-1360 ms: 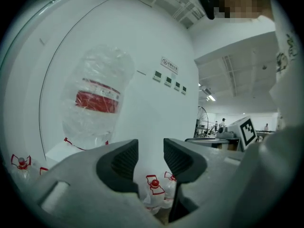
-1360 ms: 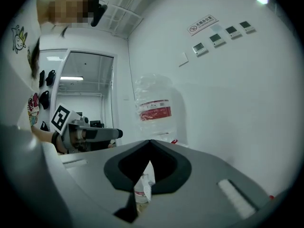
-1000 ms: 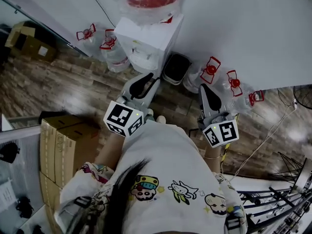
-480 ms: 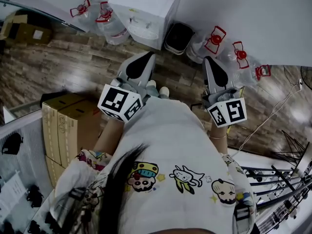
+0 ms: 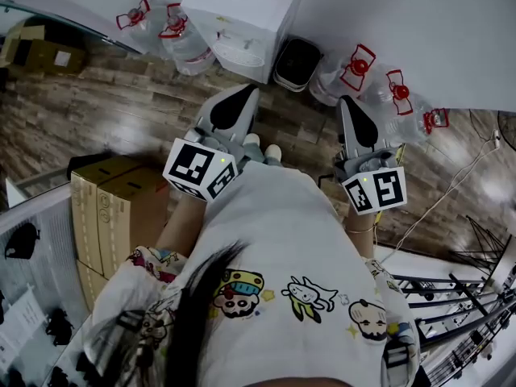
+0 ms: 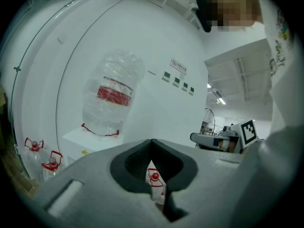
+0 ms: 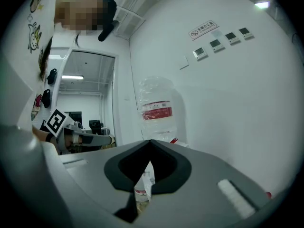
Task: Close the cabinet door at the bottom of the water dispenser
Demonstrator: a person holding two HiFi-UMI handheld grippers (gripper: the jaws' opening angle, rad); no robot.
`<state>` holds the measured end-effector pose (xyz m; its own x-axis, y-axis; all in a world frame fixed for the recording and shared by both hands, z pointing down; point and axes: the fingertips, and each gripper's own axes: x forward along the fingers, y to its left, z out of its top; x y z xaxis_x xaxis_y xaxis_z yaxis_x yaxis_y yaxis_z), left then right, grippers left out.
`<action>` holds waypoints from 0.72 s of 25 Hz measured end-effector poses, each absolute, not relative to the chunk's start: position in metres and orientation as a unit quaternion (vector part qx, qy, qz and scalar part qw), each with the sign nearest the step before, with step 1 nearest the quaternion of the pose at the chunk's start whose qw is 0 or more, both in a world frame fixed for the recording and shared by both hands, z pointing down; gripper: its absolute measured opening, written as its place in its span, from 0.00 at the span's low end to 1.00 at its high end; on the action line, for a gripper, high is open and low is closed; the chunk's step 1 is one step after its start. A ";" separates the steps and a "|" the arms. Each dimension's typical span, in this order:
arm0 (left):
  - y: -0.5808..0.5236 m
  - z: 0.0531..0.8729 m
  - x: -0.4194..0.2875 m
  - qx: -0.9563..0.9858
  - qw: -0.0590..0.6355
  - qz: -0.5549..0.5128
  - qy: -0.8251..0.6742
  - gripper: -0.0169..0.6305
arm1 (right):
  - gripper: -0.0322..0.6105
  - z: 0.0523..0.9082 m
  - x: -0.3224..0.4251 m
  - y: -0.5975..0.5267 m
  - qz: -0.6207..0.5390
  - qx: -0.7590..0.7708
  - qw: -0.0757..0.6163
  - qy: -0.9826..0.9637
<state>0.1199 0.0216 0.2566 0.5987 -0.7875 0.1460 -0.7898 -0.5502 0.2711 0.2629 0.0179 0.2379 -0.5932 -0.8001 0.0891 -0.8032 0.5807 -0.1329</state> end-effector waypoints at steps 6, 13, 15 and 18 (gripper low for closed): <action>0.020 0.257 0.113 0.881 0.153 0.007 -0.449 0.03 | 0.06 0.237 0.253 0.021 0.080 0.447 0.010 -0.891; 0.018 0.258 0.101 0.879 0.155 0.006 -0.452 0.03 | 0.06 0.236 0.240 0.022 0.075 0.441 0.013 -0.894; 0.018 0.258 0.099 0.879 0.155 0.005 -0.451 0.03 | 0.06 0.237 0.238 0.021 0.074 0.443 0.016 -0.893; 0.018 0.258 0.096 0.880 0.152 0.006 -0.450 0.03 | 0.06 0.238 0.235 0.022 0.073 0.443 0.018 -0.894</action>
<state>0.0957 0.0181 0.2578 0.5948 -0.7901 0.1482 -0.7939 -0.5486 0.2622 0.2355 0.0220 0.2377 -0.6075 -0.7883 0.0976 -0.7937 0.5975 -0.1143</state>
